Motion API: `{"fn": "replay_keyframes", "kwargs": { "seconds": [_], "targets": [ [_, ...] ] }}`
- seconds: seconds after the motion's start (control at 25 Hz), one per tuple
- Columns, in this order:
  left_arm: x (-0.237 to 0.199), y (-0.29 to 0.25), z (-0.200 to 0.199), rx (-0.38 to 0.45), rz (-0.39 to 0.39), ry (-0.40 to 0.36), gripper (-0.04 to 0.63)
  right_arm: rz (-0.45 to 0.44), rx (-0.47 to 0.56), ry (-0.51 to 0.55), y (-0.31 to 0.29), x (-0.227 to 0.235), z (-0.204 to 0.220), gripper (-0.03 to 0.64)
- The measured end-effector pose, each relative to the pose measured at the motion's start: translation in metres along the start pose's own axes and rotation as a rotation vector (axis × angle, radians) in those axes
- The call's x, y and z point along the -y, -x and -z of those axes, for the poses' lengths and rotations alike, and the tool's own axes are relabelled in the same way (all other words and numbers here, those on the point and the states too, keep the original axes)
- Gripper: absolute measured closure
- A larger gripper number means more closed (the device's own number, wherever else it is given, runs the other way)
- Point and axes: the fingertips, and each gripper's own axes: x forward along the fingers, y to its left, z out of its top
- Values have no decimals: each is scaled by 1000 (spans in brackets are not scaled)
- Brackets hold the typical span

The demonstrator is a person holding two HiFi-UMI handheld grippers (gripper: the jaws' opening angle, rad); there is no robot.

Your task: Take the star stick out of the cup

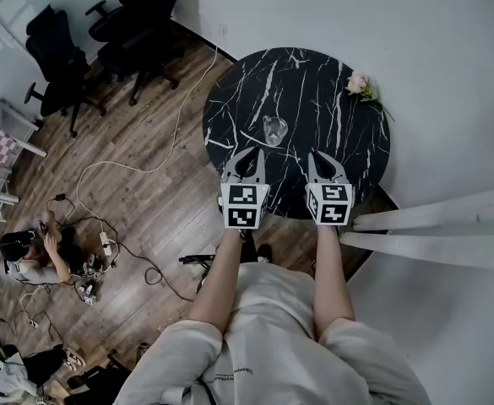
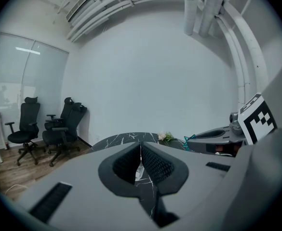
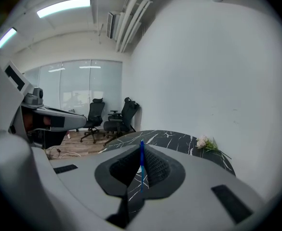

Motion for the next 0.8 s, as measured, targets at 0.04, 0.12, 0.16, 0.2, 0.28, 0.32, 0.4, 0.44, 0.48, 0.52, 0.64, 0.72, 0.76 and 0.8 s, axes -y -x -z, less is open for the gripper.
{"fn": "replay_keyframes", "kwargs": {
  "seconds": [0.04,0.12,0.16,0.2,0.28,0.32,0.4,0.44,0.48,0.52,0.64,0.72,0.76,0.8],
  "targets": [
    [0,0,0,0,0,0,571,-1,0,-3,0,0,0,574],
    [-1,1,1,-1,-2,1,571,-3,2,-5,0,-1,-1,574],
    [-1,1,1,-2,-4,1,571,-4,3,-6,0,-1,-1,574],
    [-2,1,1,-4,-5,2,571,-5,4,-6,-1,-1,-1,574],
    [-2,0,2,-6,-6,1,571,-8,5,-7,-2,-2,-1,574],
    [-2,0,2,-6,-6,2,571,-10,6,-7,-2,-2,-2,574],
    [-2,-1,3,-7,-4,8,571,-13,13,-9,-1,-2,-4,574],
    [-3,-1,4,-9,-4,14,572,-14,17,-10,-1,-2,-6,574],
    [-3,-1,6,-12,-4,18,571,-13,21,-10,0,-2,-8,574],
    [-3,0,7,-15,-5,20,571,-13,24,-10,1,-2,-9,574],
    [-2,0,7,-16,-5,19,571,-15,30,-8,3,-2,-12,574],
    [-2,-1,6,-15,-4,18,571,-17,31,-7,3,-3,-12,574],
    [-2,-1,6,-15,-4,17,571,-18,29,-7,3,-3,-11,574],
    [-1,-1,6,-15,-3,15,571,-18,27,-8,3,-3,-10,574]
  ]
}}
